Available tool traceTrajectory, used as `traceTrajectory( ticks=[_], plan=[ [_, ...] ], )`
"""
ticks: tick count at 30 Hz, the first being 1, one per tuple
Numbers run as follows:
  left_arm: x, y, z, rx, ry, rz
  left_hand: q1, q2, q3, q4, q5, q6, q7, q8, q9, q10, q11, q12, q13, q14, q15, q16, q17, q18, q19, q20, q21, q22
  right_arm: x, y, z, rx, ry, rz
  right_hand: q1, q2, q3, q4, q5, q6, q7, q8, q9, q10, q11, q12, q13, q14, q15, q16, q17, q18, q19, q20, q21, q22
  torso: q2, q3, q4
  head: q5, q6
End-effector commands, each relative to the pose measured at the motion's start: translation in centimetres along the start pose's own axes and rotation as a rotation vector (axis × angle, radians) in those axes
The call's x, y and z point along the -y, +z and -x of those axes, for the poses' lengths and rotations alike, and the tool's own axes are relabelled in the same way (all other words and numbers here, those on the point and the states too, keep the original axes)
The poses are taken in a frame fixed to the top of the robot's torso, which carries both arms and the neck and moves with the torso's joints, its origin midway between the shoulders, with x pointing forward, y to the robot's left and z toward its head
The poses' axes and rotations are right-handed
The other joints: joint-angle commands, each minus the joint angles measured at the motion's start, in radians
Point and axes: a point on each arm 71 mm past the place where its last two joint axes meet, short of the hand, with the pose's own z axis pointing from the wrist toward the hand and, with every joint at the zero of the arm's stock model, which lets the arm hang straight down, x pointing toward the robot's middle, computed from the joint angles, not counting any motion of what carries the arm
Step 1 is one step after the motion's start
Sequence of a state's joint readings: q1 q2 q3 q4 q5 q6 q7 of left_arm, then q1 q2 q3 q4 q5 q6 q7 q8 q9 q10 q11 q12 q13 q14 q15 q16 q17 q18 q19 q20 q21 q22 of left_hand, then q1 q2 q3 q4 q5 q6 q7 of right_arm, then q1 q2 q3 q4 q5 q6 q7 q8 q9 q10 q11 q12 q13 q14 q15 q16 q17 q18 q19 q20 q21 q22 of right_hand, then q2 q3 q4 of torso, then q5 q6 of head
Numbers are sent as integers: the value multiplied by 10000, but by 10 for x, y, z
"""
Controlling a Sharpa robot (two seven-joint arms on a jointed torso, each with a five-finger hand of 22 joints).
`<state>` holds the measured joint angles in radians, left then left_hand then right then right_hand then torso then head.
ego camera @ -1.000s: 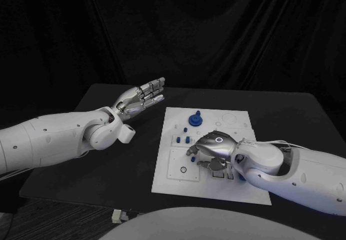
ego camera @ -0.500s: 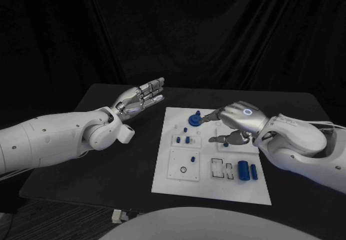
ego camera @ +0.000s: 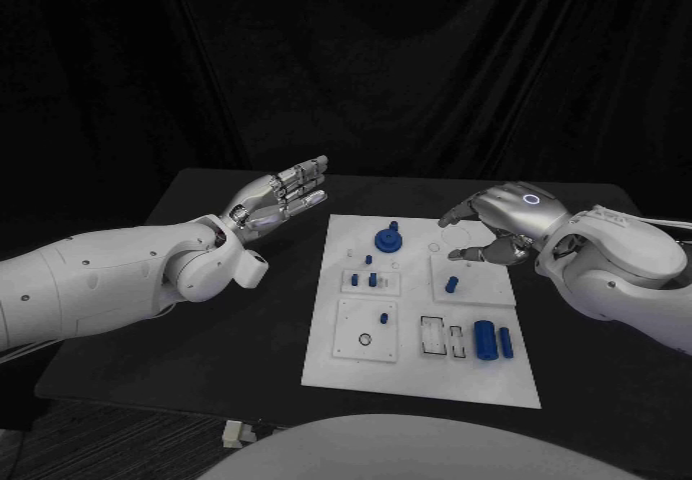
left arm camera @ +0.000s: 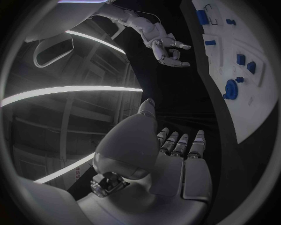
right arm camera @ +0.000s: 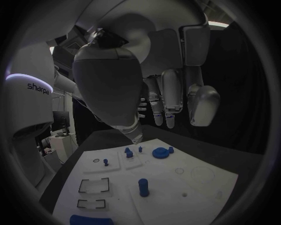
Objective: Assemble the parts on the task board
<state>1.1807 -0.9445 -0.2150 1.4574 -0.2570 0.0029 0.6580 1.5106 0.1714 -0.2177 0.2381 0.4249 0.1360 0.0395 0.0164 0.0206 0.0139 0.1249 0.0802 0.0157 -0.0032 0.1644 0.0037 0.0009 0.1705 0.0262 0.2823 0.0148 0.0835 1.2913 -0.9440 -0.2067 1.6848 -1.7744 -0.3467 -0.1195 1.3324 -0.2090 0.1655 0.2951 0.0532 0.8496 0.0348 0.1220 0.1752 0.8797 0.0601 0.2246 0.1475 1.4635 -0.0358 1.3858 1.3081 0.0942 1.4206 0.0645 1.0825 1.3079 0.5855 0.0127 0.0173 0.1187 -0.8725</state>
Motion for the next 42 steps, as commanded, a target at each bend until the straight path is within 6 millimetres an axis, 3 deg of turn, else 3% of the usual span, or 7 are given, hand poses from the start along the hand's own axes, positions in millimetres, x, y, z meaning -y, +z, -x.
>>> traceTrajectory(
  ticks=[1,10,21,29,42],
  plan=[
    [2,1,-2,-18,-107,-236,54,-7,-21,-41,41,49,30,59,14,-3,-76,73,14,32,59,-37,-9,65,1,89,59,-12,7,-3,-14,-925,110,-626,-103,24,-68,-6,-48,96,-6,-34,-19,80,-4,68,-16,455,-77,1,174,-37,68,-7,32,1440,0,-8,6,-32,-1],
    [2,1,-2,-53,-135,-239,42,-8,-36,-34,40,61,12,61,15,-1,-112,73,14,32,42,-37,-9,60,-6,83,54,-31,8,-6,-38,-1564,261,-743,-107,44,-93,-9,-47,116,22,-39,-29,152,0,98,-15,445,-79,-31,129,-38,71,-11,36,1440,17,8,-5,-72,-1],
    [1,1,-3,-97,-166,-212,43,-6,-37,-35,44,58,8,60,14,-1,-114,73,14,32,39,-37,-9,60,-6,84,54,-30,5,-6,-49,-1880,344,-671,-119,79,-118,-11,-48,134,93,-55,-50,287,7,157,-8,431,-76,-71,76,-36,66,-13,20,1433,9,4,-1,-63,-1],
    [1,2,-3,-125,-183,-185,54,8,-33,-42,66,57,-7,58,13,4,-112,93,17,32,36,-37,-9,57,-4,86,55,-26,2,-5,-52,-1948,383,-556,297,350,85,-72,39,328,152,-16,-68,536,9,296,11,422,-62,-106,23,-36,69,8,24,1432,8,1,2,-75,-1],
    [1,2,-3,-126,-185,-155,82,18,-30,-69,95,63,-27,57,13,18,-75,130,24,32,36,-37,-9,53,-3,88,56,-24,-3,-3,-63,-2103,491,-314,1104,548,436,-205,1168,801,224,87,-10,895,0,497,54,423,-68,-106,-15,-49,95,7,102,1455,5,2,-1,-37,-1]
  ],
)
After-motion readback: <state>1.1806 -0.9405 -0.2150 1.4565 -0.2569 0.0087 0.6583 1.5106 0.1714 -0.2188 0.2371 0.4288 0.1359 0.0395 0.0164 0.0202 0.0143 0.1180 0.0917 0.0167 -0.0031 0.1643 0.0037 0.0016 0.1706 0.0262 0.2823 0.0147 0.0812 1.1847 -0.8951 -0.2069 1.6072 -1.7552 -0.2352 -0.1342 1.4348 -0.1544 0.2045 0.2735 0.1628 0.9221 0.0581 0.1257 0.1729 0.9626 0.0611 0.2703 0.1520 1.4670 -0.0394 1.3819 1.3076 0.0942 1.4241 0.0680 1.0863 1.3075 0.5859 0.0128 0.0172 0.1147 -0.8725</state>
